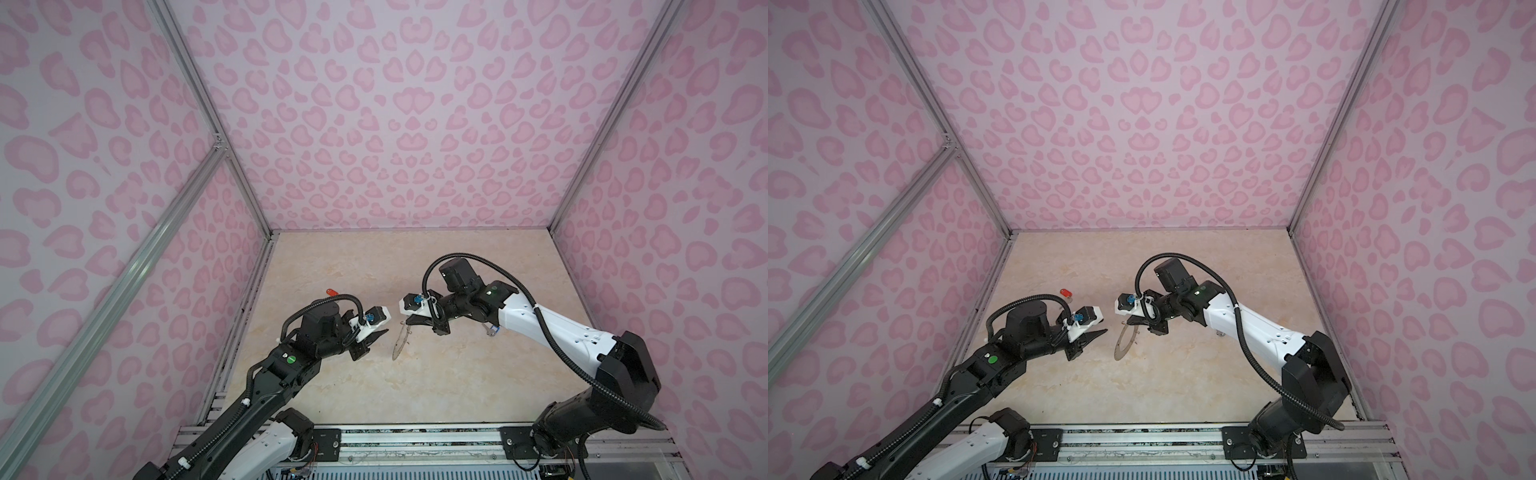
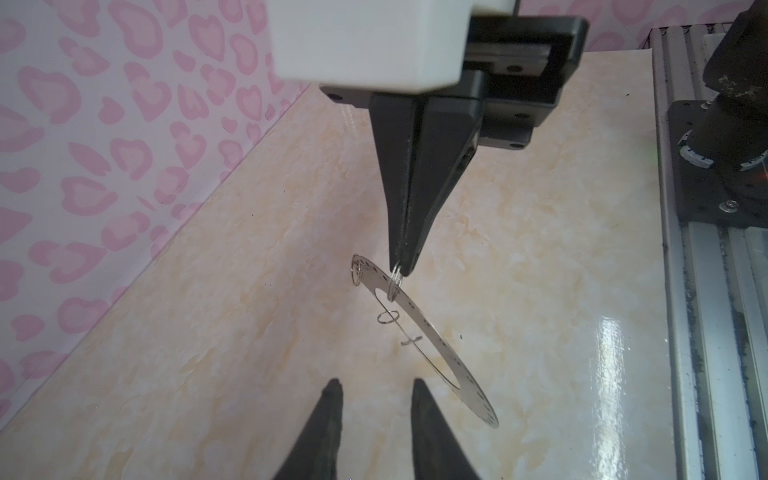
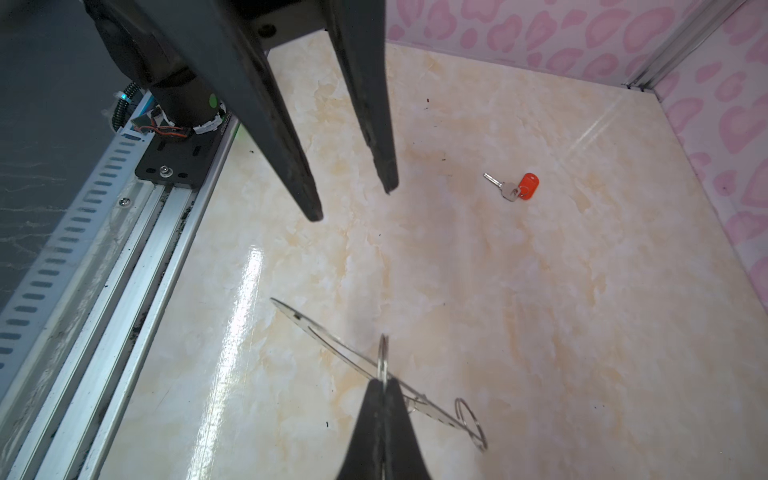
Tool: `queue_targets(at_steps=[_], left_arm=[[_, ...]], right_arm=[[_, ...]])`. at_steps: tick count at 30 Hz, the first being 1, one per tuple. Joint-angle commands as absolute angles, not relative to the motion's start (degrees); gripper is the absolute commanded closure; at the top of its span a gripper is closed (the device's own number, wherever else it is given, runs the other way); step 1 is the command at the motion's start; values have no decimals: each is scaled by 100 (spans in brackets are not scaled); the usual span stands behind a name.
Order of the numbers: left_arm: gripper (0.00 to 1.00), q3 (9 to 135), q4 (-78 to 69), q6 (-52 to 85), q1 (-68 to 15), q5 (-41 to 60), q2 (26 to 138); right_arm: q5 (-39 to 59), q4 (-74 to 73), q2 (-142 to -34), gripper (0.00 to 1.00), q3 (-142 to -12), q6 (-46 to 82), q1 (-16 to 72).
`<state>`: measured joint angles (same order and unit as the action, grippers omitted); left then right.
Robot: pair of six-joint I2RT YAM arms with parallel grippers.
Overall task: Put the keys on the keyring
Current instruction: 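Close the left gripper on the split ring held by the right gripper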
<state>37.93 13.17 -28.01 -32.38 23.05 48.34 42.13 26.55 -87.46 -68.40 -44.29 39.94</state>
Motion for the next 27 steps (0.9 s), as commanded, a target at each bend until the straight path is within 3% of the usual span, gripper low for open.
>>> queue_targets(at_steps=[1, 27], left_arm=[[71, 3878, 1011, -2804, -3333, 2339, 4910], [74, 3744, 387, -2541, -3925, 1853, 5215]], right_arm=[[4341, 2675, -8706, 100, -6821, -4393, 4049], [4837, 2575, -8565, 100, -6722, -4456, 4068]])
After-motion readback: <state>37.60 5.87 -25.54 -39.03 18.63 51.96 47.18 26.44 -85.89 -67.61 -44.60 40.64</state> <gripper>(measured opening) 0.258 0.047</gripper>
